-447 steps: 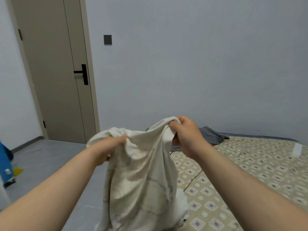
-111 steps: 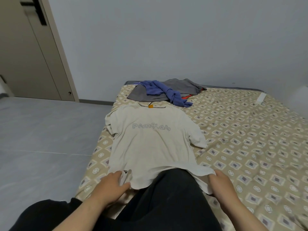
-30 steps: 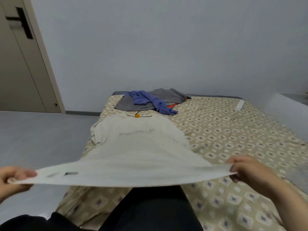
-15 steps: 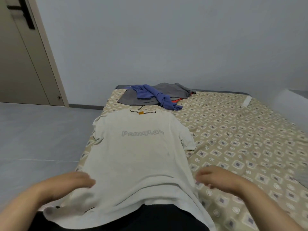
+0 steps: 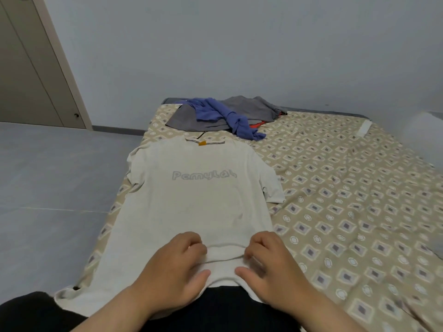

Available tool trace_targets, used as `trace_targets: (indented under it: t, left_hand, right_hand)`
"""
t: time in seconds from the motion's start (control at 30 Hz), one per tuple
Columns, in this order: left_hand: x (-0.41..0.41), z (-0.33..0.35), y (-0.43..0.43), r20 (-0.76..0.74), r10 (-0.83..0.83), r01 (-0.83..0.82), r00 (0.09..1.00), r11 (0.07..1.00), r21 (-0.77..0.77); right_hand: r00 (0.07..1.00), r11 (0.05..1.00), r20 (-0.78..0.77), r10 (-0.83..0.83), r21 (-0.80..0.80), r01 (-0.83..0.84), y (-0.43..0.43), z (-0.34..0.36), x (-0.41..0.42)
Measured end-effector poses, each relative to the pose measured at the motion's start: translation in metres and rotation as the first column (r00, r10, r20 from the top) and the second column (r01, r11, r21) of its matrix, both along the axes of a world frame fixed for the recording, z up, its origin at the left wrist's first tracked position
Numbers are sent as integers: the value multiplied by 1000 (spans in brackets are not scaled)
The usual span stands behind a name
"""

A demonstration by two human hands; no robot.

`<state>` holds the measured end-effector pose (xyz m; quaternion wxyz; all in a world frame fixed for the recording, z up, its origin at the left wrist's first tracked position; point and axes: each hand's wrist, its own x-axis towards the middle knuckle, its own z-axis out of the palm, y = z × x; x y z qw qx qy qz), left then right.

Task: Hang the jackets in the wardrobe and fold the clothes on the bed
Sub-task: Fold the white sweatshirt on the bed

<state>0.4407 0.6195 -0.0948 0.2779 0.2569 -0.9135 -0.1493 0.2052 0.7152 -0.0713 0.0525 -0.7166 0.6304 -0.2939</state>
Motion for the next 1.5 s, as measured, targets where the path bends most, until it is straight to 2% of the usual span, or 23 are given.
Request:
trace_targets:
  t: [0.03, 0.1, 0.17, 0.33, 0.5, 0.6, 0.73, 0.8, 0.9, 1.0, 1.13, 1.2, 1.27, 1.33, 1.37, 1.43, 1.5]
  left_hand:
    - [1, 2, -1, 7, -60, 61, 998, 994, -89]
    - [2, 2, 0, 59, -129, 136, 990, 981, -139]
    - [5, -1, 5, 111, -99, 106, 989, 992, -61]
    - [8, -4, 0, 167, 10, -47, 986, 975, 218]
    - [13, -17, -4, 210, 37, -134, 977, 872, 471]
    - [13, -19, -8, 248, 102, -218, 963, 839, 499]
    - [14, -9, -16, 107, 220, -240, 970, 773, 587]
    - [17, 1, -18, 82, 157, -171, 984, 732, 660]
    - [25, 11, -18, 157, -27, -100, 987, 665, 740]
    - [29, 19, -16, 229, -163, -66, 960, 660, 748]
    - [35, 30, -19, 278, -346, -18, 896, 598, 801]
    - [37, 30, -20, 402, -397, -53, 825, 654, 755]
    - [37, 25, -18, 581, -378, -137, 721, 744, 654]
    - [36, 21, -14, 696, -342, -215, 632, 785, 581]
    - [35, 20, -12, 711, -332, -240, 621, 783, 575]
    - [32, 17, -13, 704, -271, -259, 656, 796, 547]
    - [32, 15, -19, 655, -58, -288, 754, 866, 408]
  right_hand:
    - [997, 998, -60, 48, -34, -50, 4, 1, -1]
    - [984, 991, -127, 126, -20, -129, 10, 3, -4]
    - [992, 992, -57, 117, 58, -114, 13, 3, -6]
    - [993, 976, 103, -60, 215, 37, 10, -5, -13]
    - [994, 936, 29, -105, 340, 89, 2, -5, -22]
    - [988, 919, 39, -149, 374, 124, -1, -3, -21]
    - [974, 905, 133, -185, 409, 116, 1, 1, -14]
    - [961, 892, 199, -193, 443, 87, 3, 8, -13]
    - [935, 863, 305, -180, 506, 1, 8, 22, -16]
    - [950, 814, 291, -115, 576, -78, 13, 35, -20]
    - [964, 720, 266, 17, 665, -196, 22, 51, -29]
    - [976, 663, 203, 73, 721, -199, 28, 50, -34]
    - [991, 630, 92, 97, 765, -133, 33, 43, -39]
    - [996, 623, 7, 94, 780, -64, 36, 36, -42]
    - [995, 618, -18, 98, 785, -47, 36, 34, -44]
    - [994, 620, -35, 100, 784, -35, 37, 31, -46]
    - [1000, 701, 4, 7, 713, -8, 36, 29, -46]
